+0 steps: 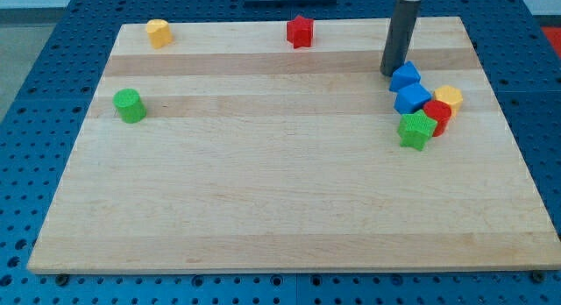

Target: Place the heart left to the cube

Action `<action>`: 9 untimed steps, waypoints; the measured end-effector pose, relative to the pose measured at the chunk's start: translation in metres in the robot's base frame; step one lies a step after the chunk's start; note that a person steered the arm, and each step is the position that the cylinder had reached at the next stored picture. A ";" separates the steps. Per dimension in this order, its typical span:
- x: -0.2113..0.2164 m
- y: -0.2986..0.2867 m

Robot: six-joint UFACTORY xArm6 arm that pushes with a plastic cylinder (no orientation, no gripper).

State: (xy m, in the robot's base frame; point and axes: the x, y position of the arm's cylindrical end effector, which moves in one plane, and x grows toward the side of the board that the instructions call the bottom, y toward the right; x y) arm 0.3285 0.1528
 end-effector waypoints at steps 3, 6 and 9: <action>-0.011 0.000; -0.056 -0.034; -0.042 -0.204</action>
State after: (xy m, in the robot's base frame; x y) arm 0.2862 -0.0517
